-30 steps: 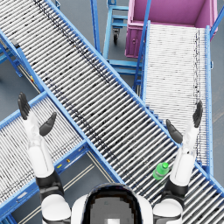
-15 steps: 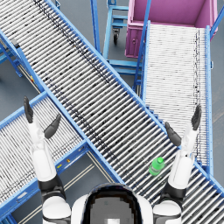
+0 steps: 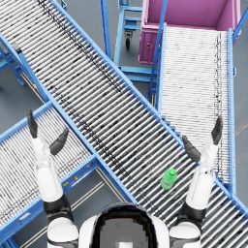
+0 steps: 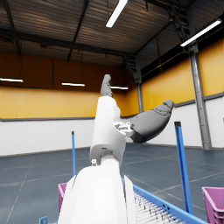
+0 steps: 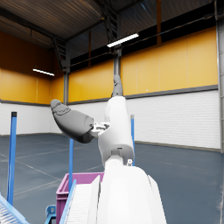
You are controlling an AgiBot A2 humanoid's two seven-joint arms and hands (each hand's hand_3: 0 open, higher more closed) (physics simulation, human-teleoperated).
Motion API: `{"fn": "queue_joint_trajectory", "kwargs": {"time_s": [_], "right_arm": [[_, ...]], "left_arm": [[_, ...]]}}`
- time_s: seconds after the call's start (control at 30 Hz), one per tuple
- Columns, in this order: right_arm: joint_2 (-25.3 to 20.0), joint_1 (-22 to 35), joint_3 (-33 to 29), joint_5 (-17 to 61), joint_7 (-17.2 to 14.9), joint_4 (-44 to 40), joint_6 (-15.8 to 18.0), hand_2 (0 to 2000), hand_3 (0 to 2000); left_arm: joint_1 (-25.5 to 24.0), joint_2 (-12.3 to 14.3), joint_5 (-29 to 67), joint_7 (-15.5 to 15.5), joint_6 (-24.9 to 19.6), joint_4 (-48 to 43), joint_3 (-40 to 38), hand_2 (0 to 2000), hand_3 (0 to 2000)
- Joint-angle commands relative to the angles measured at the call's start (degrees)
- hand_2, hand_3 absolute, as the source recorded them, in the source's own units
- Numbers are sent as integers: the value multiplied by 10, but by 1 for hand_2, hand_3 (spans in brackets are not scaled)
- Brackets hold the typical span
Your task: Pick up the oil and place it on the left assembly line, put the cola on the right, and keep Sprite still
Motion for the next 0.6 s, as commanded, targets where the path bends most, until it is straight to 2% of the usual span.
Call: {"fn": "queue_joint_trajectory", "kwargs": {"time_s": [0.03, 0.13, 0.23, 0.4, 0.6], "right_arm": [[10, 19, 6, 0, 0, 0, 0, 0, 0], [14, 28, 8, 0, 0, 1, 0, 0, 0], [10, 20, -12, 0, 0, 7, 0, 0, 0], [8, 17, -2, 0, 0, 16, 0, 0, 0], [10, 23, 10, 0, 0, 15, 0, 0, 0]], "left_arm": [[17, -5, 0, 0, 0, -5, 3, 0, 0], [33, -9, 0, 0, 0, 0, 24, 0, 0], [16, -4, 0, 0, 0, -12, 29, 0, 0], [-8, 4, 0, 0, 0, -46, 20, 0, 0], [-9, 5, 0, 0, 0, -52, 5, 0, 0]]}}
